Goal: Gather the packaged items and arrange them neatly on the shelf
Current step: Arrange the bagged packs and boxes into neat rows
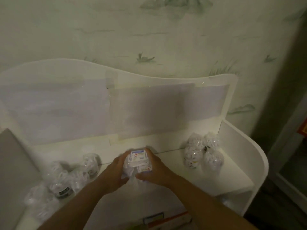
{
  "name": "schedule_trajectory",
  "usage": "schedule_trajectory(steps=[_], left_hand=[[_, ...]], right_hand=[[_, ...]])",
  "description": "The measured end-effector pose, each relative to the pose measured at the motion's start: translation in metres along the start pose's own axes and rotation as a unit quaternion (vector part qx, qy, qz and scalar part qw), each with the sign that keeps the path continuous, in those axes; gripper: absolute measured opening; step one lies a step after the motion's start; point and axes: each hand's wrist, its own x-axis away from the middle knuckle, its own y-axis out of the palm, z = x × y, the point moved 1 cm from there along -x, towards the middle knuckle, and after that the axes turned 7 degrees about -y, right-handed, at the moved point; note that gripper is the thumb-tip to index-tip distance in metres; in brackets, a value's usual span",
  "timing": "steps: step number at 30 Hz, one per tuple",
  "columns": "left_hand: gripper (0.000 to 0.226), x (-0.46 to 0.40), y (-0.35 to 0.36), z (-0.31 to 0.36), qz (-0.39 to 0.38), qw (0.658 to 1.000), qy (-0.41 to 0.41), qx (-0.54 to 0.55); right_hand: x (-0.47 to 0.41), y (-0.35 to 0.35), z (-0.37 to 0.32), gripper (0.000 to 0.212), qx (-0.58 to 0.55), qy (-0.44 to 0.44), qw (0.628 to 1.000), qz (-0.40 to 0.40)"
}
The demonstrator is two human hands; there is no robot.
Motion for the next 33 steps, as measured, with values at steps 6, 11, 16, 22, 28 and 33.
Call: schedule_trajectory(steps=[6, 11, 16, 22, 28, 33], left_hand=[[0.084, 0.003, -0.019, -0.039, -0.035, 0.998, -0.023, 0.037], [0.066, 0.009, -0.03, -0.035, -0.029, 0.999, -0.037, 0.018], [0.074, 0.005, -0.044, -0.025, 0.032, 0.996, 0.044, -0.067], [0.056, -0.025, -0.061, 0.037, 0.088, 0.992, 0.089, -0.007], [0.054, -0.056, -0.028, 0.121, 0.023, 0.991, 0.125, -0.032], [0.069, -0.084, 0.003, 0.169, -0.041, 0.991, 0.107, -0.065]], right_hand=[[-0.006, 0.025, -0.011, 0.092, 0.012, -0.002, 1.0, -0.009], [-0.011, 0.036, -0.013, 0.091, 0.011, -0.002, 0.999, -0.035], [-0.008, 0.026, -0.023, 0.118, 0.104, 0.002, 0.994, -0.041], [0.01, -0.046, -0.038, 0.103, 0.257, 0.019, 0.966, -0.014], [0.045, -0.149, -0.031, 0.068, 0.382, 0.063, 0.92, 0.06], [0.063, -0.205, -0.011, 0.073, 0.393, 0.143, 0.907, 0.043]])
